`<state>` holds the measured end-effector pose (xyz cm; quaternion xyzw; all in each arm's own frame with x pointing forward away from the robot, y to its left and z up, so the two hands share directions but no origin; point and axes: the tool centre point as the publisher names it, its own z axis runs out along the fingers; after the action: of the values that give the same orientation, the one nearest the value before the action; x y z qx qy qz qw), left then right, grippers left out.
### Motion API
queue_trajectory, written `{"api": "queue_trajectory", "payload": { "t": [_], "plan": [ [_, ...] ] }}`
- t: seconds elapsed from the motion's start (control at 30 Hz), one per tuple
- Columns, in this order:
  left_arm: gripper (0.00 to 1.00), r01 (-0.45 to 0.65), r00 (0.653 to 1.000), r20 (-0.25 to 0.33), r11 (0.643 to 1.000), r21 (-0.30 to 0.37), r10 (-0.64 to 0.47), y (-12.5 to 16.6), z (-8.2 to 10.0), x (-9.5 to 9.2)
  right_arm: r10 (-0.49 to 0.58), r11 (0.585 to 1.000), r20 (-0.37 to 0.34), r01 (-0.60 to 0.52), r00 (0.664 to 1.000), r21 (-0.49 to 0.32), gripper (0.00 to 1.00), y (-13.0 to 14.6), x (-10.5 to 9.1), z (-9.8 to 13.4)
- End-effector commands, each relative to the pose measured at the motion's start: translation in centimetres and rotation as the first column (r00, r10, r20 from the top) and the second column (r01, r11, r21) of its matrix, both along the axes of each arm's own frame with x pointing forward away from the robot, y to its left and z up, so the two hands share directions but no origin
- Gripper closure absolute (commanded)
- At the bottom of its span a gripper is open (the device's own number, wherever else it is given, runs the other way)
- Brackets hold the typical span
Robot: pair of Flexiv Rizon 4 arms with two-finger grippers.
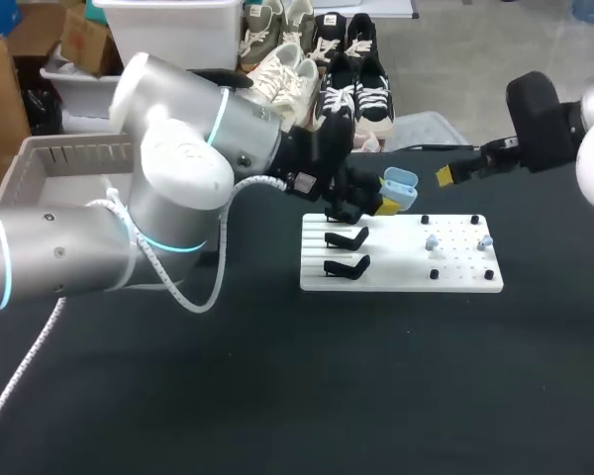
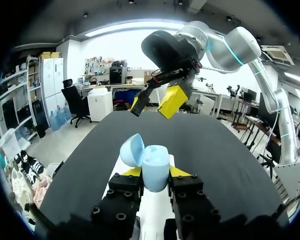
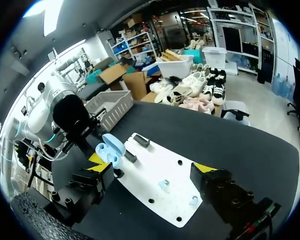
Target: Pick up each earbud case from the left stands, insert the matching earbuds, close the lid, and place the case in the box.
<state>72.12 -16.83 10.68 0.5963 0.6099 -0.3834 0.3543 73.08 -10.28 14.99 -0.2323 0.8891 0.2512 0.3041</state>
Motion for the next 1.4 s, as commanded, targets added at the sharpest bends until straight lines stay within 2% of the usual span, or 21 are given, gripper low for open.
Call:
{"api": "queue_trajectory", "payload": {
  "t": [0.03,0.13,0.3,0.63,0.83,1.4],
  "plan": [
    [1.0,-0.024,0.999,0.031,0.997,-0.077,0.027,0.8,-0.3,-0.9,-0.052,0.997,0.014,0.053,0.999,-0.048,0.0,-0.9,-2.1,0.9],
    [1.0,-0.014,0.998,0.059,0.991,-0.135,0.022,1.2,-0.2,-1.2,-0.058,0.997,0.008,0.058,0.998,-0.054,0.0,-1.4,-2.6,0.6],
    [1.0,-0.009,0.997,0.076,0.982,-0.191,0.024,1.7,-0.1,-1.4,-0.072,0.995,-0.001,0.071,0.997,-0.062,0.0,-1.9,-3.7,0.4],
    [1.0,0.0,0.998,0.055,0.956,-0.292,0.017,1.3,0.3,-1.9,-0.111,0.991,-0.013,0.11,0.994,-0.073,0.0,-3.2,-5.7,0.6],
    [1.0,-0.003,0.998,0.057,0.951,-0.31,0.022,0.8,-0.1,-1.9,-0.121,0.989,-0.018,0.119,0.992,-0.082,0.0,-3.7,-6.1,0.9],
    [1.0,0.002,0.999,0.051,0.951,-0.31,0.014,0.8,-0.4,-1.9,-0.122,0.989,-0.03,0.12,0.992,-0.082,0.0,-4.4,-5.8,0.5]
  ]
}}
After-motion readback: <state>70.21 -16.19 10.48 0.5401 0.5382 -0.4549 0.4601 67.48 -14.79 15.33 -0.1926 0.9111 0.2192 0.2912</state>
